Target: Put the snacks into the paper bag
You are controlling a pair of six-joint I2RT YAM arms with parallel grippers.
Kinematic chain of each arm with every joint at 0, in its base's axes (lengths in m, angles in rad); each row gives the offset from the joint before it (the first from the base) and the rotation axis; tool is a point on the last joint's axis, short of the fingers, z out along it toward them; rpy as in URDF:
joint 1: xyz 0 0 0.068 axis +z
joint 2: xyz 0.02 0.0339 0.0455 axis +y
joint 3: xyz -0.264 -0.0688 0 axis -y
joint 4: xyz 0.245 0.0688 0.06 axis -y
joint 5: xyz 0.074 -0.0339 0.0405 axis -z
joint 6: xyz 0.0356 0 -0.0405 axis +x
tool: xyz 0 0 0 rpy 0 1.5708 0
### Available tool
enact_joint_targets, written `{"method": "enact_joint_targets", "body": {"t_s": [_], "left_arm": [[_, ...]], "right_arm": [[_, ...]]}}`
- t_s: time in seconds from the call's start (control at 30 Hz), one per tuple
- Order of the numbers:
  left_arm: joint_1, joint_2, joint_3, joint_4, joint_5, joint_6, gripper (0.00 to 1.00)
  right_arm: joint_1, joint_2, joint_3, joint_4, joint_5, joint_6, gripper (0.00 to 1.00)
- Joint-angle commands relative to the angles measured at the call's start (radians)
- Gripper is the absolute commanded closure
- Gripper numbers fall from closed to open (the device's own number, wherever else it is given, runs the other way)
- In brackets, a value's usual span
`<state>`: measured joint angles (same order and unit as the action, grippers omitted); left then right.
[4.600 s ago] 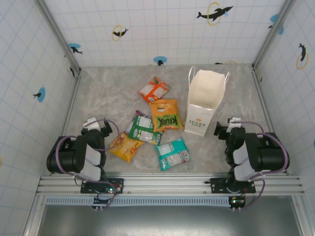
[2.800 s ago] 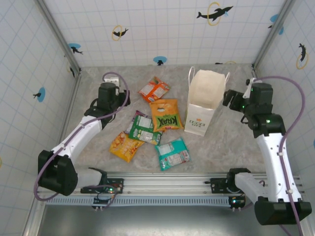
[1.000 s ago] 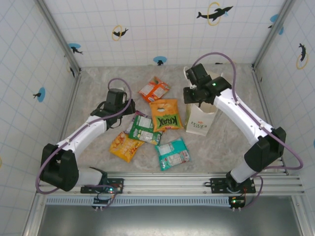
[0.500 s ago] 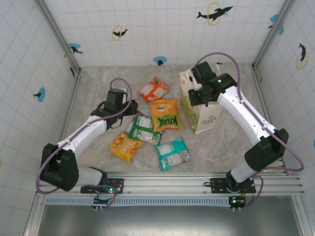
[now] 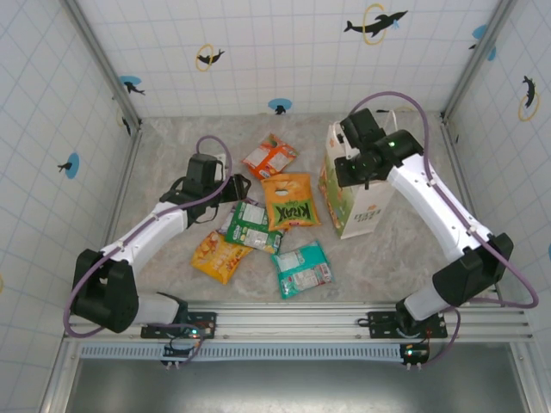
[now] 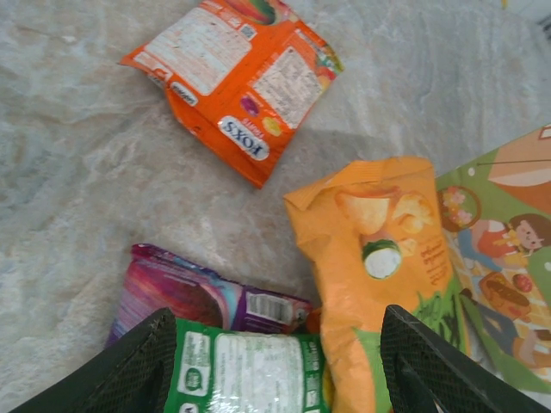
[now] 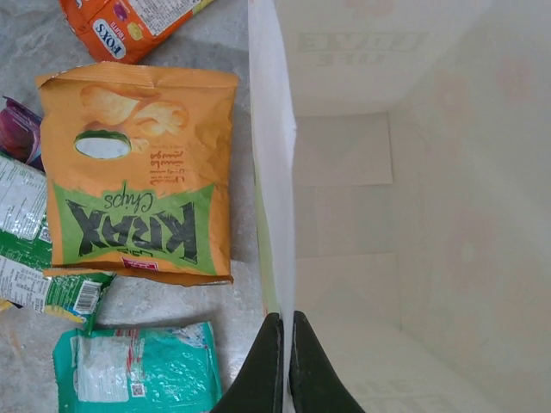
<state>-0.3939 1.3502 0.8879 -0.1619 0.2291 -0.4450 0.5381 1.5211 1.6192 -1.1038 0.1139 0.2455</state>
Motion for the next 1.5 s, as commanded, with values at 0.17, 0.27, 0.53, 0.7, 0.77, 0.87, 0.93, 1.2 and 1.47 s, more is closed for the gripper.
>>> {"method": "enact_joint_targets", "body": {"t_s": [0.17, 0.27, 0.53, 0.7, 0.77, 0.87, 0.93, 1.2, 1.47], "left_arm": [[-0.007, 0.035, -0.074, 0.143, 0.184, -0.086, 0.38], [-0.007, 0.039, -0.101, 0.182, 0.205, -0.128, 0.38], [-0.007, 0.068, -0.13, 0.251, 0.249, -0.186, 0.38], [-0.009, 0.085, -0.139, 0.285, 0.268, -0.208, 0.38], [-0.009, 0.09, -0.142, 0.296, 0.272, -0.213, 0.39], [-0.01, 0.097, -0.149, 0.313, 0.278, -0.221, 0.39], [-0.01, 0.101, -0.156, 0.328, 0.285, -0.229, 0.39], [-0.015, 0.119, -0.165, 0.363, 0.31, -0.246, 0.39], [-0.015, 0.168, -0.167, 0.393, 0.326, -0.261, 0.39]], "right_arm": [[0.023, -0.07, -0.092, 0.007, -0.002, 0.011, 0.89], [0.023, -0.092, -0.106, 0.037, -0.028, 0.006, 0.7], [0.015, -0.155, -0.159, 0.09, -0.086, 0.009, 0.56], [0.005, -0.204, -0.21, 0.135, -0.149, 0.01, 0.53], [-0.002, -0.225, -0.235, 0.159, -0.182, 0.009, 0.52], [-0.023, -0.249, -0.275, 0.189, -0.213, 0.014, 0.52], [-0.039, -0.262, -0.296, 0.205, -0.234, 0.017, 0.51], [-0.062, -0.314, -0.333, 0.279, -0.274, 0.018, 0.39], [-0.072, -0.379, -0.34, 0.356, -0.252, 0.018, 0.33]]}}
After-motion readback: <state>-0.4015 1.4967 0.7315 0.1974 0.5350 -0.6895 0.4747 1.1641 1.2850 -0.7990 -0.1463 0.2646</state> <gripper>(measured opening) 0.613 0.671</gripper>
